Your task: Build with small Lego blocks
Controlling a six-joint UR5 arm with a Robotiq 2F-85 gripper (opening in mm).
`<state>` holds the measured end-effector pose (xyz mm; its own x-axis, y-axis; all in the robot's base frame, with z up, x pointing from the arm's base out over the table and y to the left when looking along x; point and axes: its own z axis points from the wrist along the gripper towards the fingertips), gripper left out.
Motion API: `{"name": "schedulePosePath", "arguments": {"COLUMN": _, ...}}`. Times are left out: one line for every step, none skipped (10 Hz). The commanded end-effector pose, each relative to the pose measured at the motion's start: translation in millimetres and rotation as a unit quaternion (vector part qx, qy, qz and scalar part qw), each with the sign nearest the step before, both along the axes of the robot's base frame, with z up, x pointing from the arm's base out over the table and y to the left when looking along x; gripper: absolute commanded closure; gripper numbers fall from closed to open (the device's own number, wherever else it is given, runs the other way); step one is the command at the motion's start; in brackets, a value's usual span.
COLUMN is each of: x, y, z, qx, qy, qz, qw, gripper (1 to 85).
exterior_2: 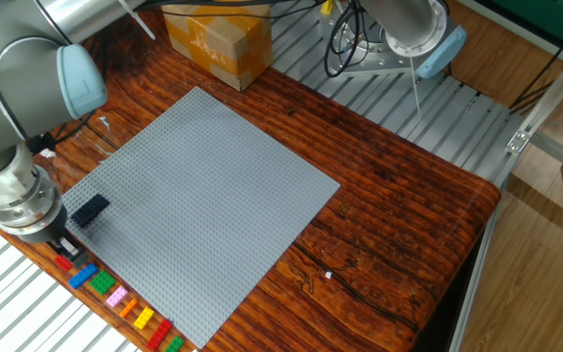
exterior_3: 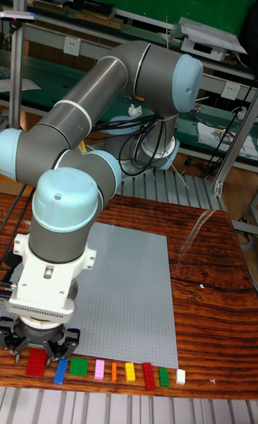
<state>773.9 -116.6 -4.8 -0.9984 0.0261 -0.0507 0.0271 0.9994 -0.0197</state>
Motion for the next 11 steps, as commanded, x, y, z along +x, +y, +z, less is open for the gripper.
{"name": "schedulePosePath", "arguments": {"x": 4.6, "y": 3, "z": 0.8, "qx": 0.017, "qy": -0.011, "qz": -0.005, "qw": 0.9998, "gripper": 37.0}}
{"name": "schedulePosePath", "arguments": {"x": 5.2, "y": 2, "z": 1.3, "qx": 0.017, "qy": -0.012, "qz": -0.004, "qw": 0.9998, "gripper": 37.7}}
{"name": "schedulePosePath", "arguments": {"x": 5.3, "y": -2, "z": 3.5, "qx": 0.017, "qy": -0.012, "qz": -0.003, "qw": 0.9998, "gripper": 39.0}}
{"name": "schedulePosePath", "arguments": {"x": 3.8, "y": -7, "z": 7.1, "qx": 0.021, "qy": -0.010, "qz": 0.000, "qw": 0.9997, "gripper": 39.0}}
{"name": "schedulePosePath", "arguments": {"x": 2.3, "y": -8, "z": 9.1, "qx": 0.032, "qy": -0.012, "qz": 0.002, "qw": 0.9994, "gripper": 39.0}}
{"name": "schedulePosePath", "arguments": {"x": 6.1, "y": -7, "z": 6.5, "qx": 0.033, "qy": -0.021, "qz": -0.003, "qw": 0.9992, "gripper": 40.0}}
{"name": "schedulePosePath", "arguments": {"x": 11.8, "y": -7, "z": 4.3, "qx": 0.033, "qy": -0.029, "qz": -0.007, "qw": 0.9990, "gripper": 42.3}}
{"name": "schedulePosePath", "arguments": {"x": 13.2, "y": -8, "z": 3.2, "qx": 0.032, "qy": -0.031, "qz": -0.008, "qw": 0.9990, "gripper": 43.7}}
{"name": "schedulePosePath", "arguments": {"x": 15.3, "y": -7, "z": 3.2, "qx": 0.033, "qy": -0.035, "qz": -0.009, "qw": 0.9988, "gripper": 44.3}}
{"name": "schedulePosePath", "arguments": {"x": 16.9, "y": -5, "z": 4.0, "qx": 0.037, "qy": -0.039, "qz": -0.010, "qw": 0.9985, "gripper": 45.3}}
{"name": "schedulePosePath", "arguments": {"x": 15.8, "y": -7, "z": 4.5, "qx": 0.037, "qy": -0.039, "qz": -0.009, "qw": 0.9985, "gripper": 45.7}}
